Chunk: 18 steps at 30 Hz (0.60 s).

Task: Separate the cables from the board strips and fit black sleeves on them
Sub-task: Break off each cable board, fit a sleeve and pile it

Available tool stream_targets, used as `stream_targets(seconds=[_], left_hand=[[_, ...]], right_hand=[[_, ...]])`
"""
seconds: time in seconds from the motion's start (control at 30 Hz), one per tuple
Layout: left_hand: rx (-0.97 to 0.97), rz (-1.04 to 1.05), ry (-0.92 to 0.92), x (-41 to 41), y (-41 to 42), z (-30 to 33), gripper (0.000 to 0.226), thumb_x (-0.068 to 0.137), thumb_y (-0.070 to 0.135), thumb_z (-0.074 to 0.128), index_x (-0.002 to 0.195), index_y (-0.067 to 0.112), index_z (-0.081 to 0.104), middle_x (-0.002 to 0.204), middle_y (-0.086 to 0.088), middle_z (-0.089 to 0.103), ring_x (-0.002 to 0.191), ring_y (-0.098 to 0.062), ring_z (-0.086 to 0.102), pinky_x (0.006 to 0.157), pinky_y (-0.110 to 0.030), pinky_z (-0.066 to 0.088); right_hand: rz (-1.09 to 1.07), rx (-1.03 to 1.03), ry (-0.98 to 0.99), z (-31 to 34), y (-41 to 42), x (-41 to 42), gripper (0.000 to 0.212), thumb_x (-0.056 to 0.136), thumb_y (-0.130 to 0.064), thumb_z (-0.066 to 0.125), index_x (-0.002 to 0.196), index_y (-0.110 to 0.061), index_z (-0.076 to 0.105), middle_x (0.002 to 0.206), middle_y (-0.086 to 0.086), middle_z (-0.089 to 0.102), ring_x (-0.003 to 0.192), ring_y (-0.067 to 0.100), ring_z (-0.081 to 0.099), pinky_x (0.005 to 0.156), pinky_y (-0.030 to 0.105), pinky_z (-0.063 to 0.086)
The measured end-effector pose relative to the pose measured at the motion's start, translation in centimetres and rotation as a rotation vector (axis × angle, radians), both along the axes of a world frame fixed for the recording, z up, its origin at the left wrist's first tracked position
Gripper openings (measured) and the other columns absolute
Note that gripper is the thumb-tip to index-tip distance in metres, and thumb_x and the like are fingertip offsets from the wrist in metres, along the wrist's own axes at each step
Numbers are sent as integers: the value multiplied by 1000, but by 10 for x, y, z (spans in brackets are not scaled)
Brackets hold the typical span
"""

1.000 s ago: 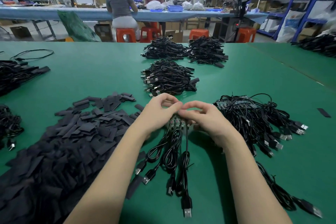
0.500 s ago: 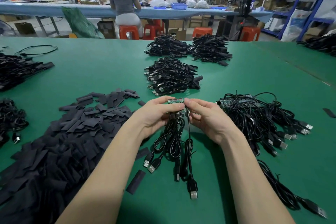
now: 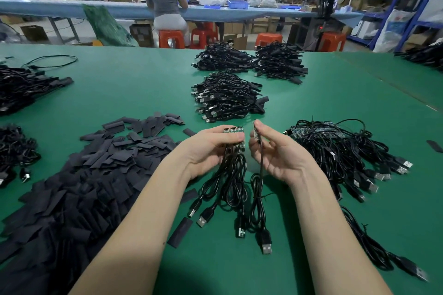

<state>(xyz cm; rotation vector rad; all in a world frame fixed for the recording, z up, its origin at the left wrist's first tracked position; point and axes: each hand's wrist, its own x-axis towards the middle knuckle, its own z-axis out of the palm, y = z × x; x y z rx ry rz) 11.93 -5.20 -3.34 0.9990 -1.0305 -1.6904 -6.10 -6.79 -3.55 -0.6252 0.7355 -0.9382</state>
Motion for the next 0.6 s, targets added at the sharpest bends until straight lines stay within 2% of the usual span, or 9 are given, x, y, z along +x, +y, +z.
stream_targets(seconds=[0.07, 0.13, 0.2, 0.23, 0.27, 0.37, 0.43, 0.5, 0.6], left_hand=[[-77, 107, -345, -1, -2, -3, 17, 83, 11, 79, 97, 17, 72, 101, -8, 72, 84, -16, 64, 79, -27, 51], [-265, 192, -736, -3, -3, -7, 14, 82, 26, 81, 93, 24, 73, 102, 1, 73, 90, -11, 64, 86, -26, 48], [-474, 306, -924, -9, -3, -9, 14, 84, 32, 77, 96, 26, 72, 100, 10, 72, 92, -7, 65, 87, -22, 50], [-546, 379, -920, -13, -4, -8, 12, 87, 31, 74, 98, 26, 71, 98, 12, 71, 91, -5, 66, 84, -19, 51], [-568, 429, -840, -17, -4, -7, 9, 90, 28, 71, 98, 25, 70, 96, 12, 71, 88, -3, 67, 82, -16, 52], [-374, 326, -398, -32, -4, -4, 9, 94, 23, 69, 102, 18, 67, 95, 0, 74, 79, -7, 72, 83, -25, 59], [-262, 287, -218, -40, -2, -6, 11, 93, 13, 70, 102, 14, 63, 91, -4, 74, 70, -11, 70, 80, -26, 60], [-202, 289, -89, -43, 1, -9, 14, 92, 4, 69, 102, 10, 60, 87, -7, 73, 63, -11, 66, 71, -21, 58], [-133, 287, -22, -45, 3, -13, 17, 92, 1, 67, 106, 7, 59, 83, -6, 71, 64, -10, 64, 65, -18, 54]], right_hand=[[-14, -92, 124, 3, 0, -8, 16, 65, -25, 85, 77, -20, 76, 77, -2, 71, 63, 10, 66, 59, 19, 57], [-13, -184, 268, 7, 0, -11, 14, 63, -33, 85, 73, -26, 79, 79, -7, 71, 64, 9, 66, 63, 18, 55], [-68, -224, 395, 8, -2, -11, 20, 62, -37, 88, 77, -26, 80, 79, -9, 71, 61, 8, 60, 64, 20, 51], [-118, -230, 455, 9, -3, -9, 20, 64, -37, 89, 79, -26, 80, 78, -11, 72, 60, 7, 58, 62, 21, 49], [-167, -232, 499, 9, -4, -7, 17, 68, -36, 90, 79, -27, 81, 76, -12, 71, 59, 7, 57, 59, 20, 47], [-250, -217, 529, 8, -5, -2, 7, 76, -31, 87, 76, -26, 81, 66, -12, 67, 58, 8, 53, 49, 17, 44], [-256, -196, 522, 8, -6, 0, 8, 79, -27, 85, 75, -22, 81, 62, -10, 65, 58, 9, 52, 48, 17, 45], [-219, -186, 529, 11, -4, 0, 9, 80, -26, 85, 76, -19, 80, 63, -6, 64, 58, 9, 54, 50, 18, 48], [-176, -219, 607, 19, -2, -6, 23, 81, -33, 84, 93, -15, 78, 78, 0, 69, 56, 8, 58, 59, 20, 53]])
